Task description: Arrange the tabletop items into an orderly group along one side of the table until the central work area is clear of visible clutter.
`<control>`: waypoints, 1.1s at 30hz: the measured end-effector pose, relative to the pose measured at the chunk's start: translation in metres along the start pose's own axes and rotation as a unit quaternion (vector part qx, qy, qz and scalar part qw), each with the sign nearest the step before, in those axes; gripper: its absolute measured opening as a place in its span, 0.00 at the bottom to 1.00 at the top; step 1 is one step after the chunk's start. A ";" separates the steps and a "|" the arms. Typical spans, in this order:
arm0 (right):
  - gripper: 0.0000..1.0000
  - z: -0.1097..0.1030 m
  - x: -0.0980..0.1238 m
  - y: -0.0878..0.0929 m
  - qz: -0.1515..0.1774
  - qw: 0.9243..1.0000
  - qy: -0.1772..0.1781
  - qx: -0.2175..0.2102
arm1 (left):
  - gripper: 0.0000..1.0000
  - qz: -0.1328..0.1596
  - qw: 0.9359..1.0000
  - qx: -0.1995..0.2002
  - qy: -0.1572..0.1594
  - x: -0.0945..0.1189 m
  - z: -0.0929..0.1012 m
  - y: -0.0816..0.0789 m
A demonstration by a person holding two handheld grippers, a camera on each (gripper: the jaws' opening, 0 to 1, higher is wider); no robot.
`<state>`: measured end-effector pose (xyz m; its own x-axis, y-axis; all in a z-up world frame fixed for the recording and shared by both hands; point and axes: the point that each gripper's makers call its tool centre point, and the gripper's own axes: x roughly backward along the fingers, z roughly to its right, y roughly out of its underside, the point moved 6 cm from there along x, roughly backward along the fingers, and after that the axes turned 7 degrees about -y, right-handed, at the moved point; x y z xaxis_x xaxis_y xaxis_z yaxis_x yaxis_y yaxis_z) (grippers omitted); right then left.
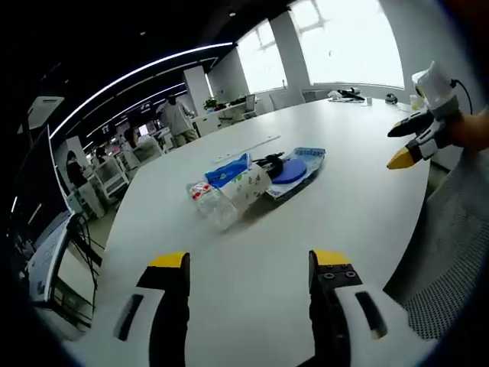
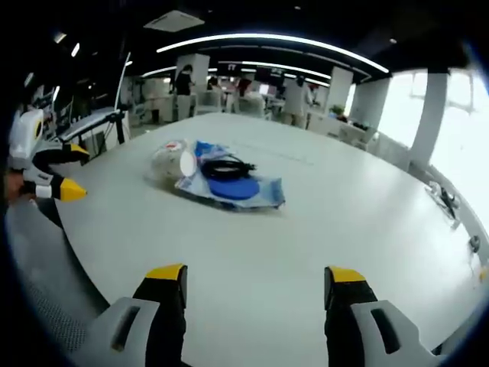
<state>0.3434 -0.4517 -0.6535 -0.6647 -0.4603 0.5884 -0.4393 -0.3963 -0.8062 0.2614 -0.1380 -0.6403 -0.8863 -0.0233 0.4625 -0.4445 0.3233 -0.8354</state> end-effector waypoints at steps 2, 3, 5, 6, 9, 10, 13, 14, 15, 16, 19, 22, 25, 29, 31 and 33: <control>0.74 -0.001 0.000 0.000 0.000 1.000 -0.001 0.002 | 0.63 -0.001 1.000 0.000 -0.001 0.000 0.000 0.001; 0.74 -0.001 0.000 0.000 -0.002 1.000 -0.003 0.003 | 0.63 -0.002 1.000 0.000 -0.002 0.000 -0.001 0.001; 0.73 -0.002 -0.001 0.001 -0.004 1.000 -0.005 0.005 | 0.63 -0.004 1.000 0.001 -0.003 0.000 -0.001 0.001; 0.73 -0.002 -0.001 0.001 -0.005 1.000 -0.005 0.006 | 0.63 -0.004 1.000 0.001 -0.004 0.000 -0.001 0.002; 0.73 -0.003 -0.001 0.001 -0.004 1.000 -0.006 0.007 | 0.63 -0.006 1.000 0.002 -0.004 0.000 -0.002 0.002; 0.73 -0.003 -0.001 0.001 -0.005 1.000 -0.006 0.008 | 0.63 -0.006 1.000 0.002 -0.005 0.000 -0.002 0.002; 0.72 -0.003 0.000 0.001 -0.005 1.000 -0.005 0.008 | 0.62 -0.002 1.000 0.002 -0.005 0.001 -0.002 0.001; 0.72 -0.003 0.000 0.001 -0.005 1.000 -0.005 0.007 | 0.62 -0.001 1.000 0.002 -0.005 0.001 -0.002 0.001; 0.72 -0.003 0.000 0.001 -0.005 1.000 -0.005 0.007 | 0.62 -0.003 1.000 0.001 -0.005 0.001 -0.002 0.002; 0.71 -0.003 0.000 0.001 -0.005 1.000 -0.004 0.008 | 0.62 -0.005 1.000 0.001 -0.004 0.001 -0.001 0.002; 0.70 -0.002 0.001 0.001 -0.001 1.000 -0.001 0.007 | 0.62 -0.002 1.000 0.000 0.000 0.001 0.000 0.002; 0.70 -0.003 0.001 0.002 -0.005 1.000 -0.002 0.010 | 0.62 -0.001 1.000 0.000 0.002 0.001 0.001 0.001; 0.69 -0.005 0.000 0.001 -0.007 1.000 -0.007 0.015 | 0.62 0.000 1.000 0.003 -0.001 0.001 0.000 0.001; 0.69 -0.006 0.000 0.001 -0.008 1.000 -0.010 0.020 | 0.62 0.000 1.000 0.009 -0.006 0.002 -0.003 0.001; 0.69 -0.005 0.000 0.001 -0.008 1.000 -0.009 0.020 | 0.62 -0.002 1.000 0.010 -0.007 0.002 -0.003 0.001; 0.69 -0.004 0.000 0.001 -0.005 1.000 -0.007 0.016 | 0.62 -0.003 1.000 0.008 -0.005 0.001 -0.002 0.002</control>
<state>0.3402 -0.4488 -0.6548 -0.6516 -0.4667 0.5980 -0.4265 -0.4265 -0.7976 0.2597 -0.1359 -0.6407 -0.8848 -0.0337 0.4647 -0.4516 0.3072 -0.8377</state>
